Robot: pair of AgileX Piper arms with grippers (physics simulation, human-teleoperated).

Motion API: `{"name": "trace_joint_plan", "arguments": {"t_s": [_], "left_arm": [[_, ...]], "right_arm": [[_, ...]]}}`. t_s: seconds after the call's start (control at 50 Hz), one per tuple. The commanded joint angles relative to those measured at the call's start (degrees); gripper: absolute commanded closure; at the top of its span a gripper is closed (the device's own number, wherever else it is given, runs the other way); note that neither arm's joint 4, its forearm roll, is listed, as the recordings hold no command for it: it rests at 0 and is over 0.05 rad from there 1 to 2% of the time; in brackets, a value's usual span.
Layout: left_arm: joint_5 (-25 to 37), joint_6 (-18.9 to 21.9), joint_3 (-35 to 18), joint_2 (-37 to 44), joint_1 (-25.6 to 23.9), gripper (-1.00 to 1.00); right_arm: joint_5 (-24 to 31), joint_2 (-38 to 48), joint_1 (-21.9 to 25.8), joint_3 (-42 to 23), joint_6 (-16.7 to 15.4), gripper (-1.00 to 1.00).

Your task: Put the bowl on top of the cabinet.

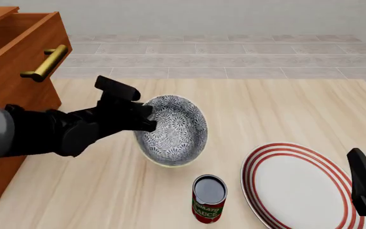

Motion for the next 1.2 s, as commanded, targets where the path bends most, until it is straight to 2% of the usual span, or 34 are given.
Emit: {"name": "trace_joint_plan", "arguments": {"t_s": [0.02, 0.32, 0.66, 0.8, 0.9, 1.04, 1.06, 1.2], "left_arm": [[1.5, 0.3, 1.0, -6.3, 0.6, 1.0], [6.5, 1.3, 0.2, -16.8, 2.9, 1.0], [14.9, 2.6, 1.4, -31.3, 0.1, 1.0], [18.6, 0.7, 1.1, -36.9, -0.9, 1.0], [21.7, -1.9, -0.1, -41.1, -0.4, 1.0], [24.4, -3.0, -1.6, -44.6, 0.8, 1.0], [25.3, -4.3, -2.1, -45.3, 0.7, 1.0], [28.4, -4.8, -3.5, -48.8, 0.9, 1.0]], "right_arm": [[0.0, 0.0, 0.0, 0.0, 0.0, -1.0], [0.0, 0.0, 0.0, 0.0, 0.0, -1.0], [0.0, 0.0, 0.0, 0.0, 0.0, -1.0], [0.0, 0.0, 0.0, 0.0, 0.0, -1.0], [0.0, 0.0, 0.0, 0.0, 0.0, -1.0], [0.0, 0.0, 0.0, 0.0, 0.0, -1.0], [0.0, 0.0, 0.0, 0.0, 0.0, -1.0], [0.0, 0.0, 0.0, 0.0, 0.0, -1.0]]}}
